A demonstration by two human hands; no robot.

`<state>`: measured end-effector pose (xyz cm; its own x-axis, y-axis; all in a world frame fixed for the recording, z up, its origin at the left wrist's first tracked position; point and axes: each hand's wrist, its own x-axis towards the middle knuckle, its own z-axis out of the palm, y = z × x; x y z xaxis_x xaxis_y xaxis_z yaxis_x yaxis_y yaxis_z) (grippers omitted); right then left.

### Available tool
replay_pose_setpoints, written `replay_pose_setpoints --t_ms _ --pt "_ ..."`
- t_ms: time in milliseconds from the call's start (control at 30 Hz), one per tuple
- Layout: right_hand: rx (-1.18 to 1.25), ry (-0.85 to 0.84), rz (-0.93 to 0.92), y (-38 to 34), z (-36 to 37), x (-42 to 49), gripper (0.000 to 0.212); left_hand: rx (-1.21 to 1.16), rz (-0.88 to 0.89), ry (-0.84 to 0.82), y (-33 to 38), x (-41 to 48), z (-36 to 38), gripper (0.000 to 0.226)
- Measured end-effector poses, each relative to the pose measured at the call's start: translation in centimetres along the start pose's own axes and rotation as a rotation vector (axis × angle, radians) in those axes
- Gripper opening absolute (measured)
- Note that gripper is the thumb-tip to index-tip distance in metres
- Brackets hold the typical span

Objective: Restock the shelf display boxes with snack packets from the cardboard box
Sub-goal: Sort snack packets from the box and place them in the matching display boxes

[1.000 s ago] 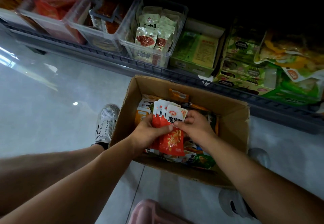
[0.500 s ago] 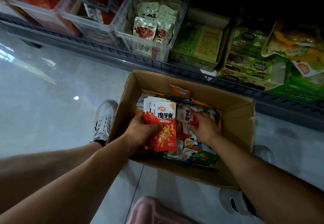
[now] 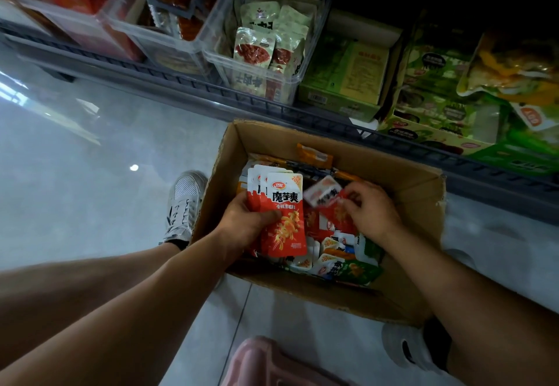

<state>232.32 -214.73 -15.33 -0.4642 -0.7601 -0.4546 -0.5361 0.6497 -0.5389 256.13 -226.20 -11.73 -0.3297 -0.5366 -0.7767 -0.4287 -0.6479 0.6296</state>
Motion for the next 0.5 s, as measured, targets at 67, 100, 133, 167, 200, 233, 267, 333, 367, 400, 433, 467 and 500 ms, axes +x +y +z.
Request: replay_pose_setpoints --t_ms 67,100,133,167,200,233,267,333,367,400,433,467,500 --pt "0.246 0.033 0.047 -1.5 -1.3 -0.6 0.005 0.007 0.011 0.013 0.2 -0.1 0.2 0.049" --pt "0.337 0.028 0.065 -2.2 -1.9 -0.8 0.006 0.013 0.016 0.023 0.2 -0.2 0.3 0.050" --pt "0.406 0.014 0.073 -2.9 -2.4 -1.1 0.006 0.007 0.023 0.031 0.3 -0.3 0.5 0.051" --pt "0.463 -0.009 0.084 -3.5 -2.7 -1.3 0.006 -0.010 0.026 0.036 0.4 -0.4 0.6 0.053" --pt "0.520 -0.035 0.104 -4.1 -3.0 -1.6 0.005 -0.021 0.024 0.039 0.4 -0.5 0.7 0.055" --pt "0.585 -0.059 0.136 -4.5 -3.0 -1.9 0.005 -0.023 0.026 0.040 0.5 -0.7 0.8 0.056" --pt "0.655 -0.086 0.175 -4.9 -3.0 -2.2 0.007 -0.028 0.031 0.034 0.6 -0.8 0.9 0.056" --pt "0.732 -0.149 0.239 -5.6 -2.6 -2.9 0.010 -0.062 0.028 -0.016 0.9 -1.3 1.1 0.055" --pt "0.731 -0.178 0.255 -6.0 -2.3 -3.2 0.011 -0.089 0.022 -0.055 1.1 -1.5 1.1 0.056" --pt "0.734 -0.199 0.265 -6.4 -2.1 -3.5 0.012 -0.114 0.019 -0.102 1.3 -1.7 1.1 0.056" --pt "0.749 -0.210 0.275 -6.8 -1.9 -3.7 0.013 -0.130 0.025 -0.147 1.6 -2.0 1.2 0.057" --pt "0.781 -0.215 0.286 -7.2 -1.8 -3.9 0.015 -0.139 0.032 -0.180 2.0 -2.3 1.2 0.059" --pt "0.826 -0.215 0.301 -7.6 -1.8 -4.1 0.017 -0.149 0.041 -0.205 2.5 -2.6 1.3 0.061"
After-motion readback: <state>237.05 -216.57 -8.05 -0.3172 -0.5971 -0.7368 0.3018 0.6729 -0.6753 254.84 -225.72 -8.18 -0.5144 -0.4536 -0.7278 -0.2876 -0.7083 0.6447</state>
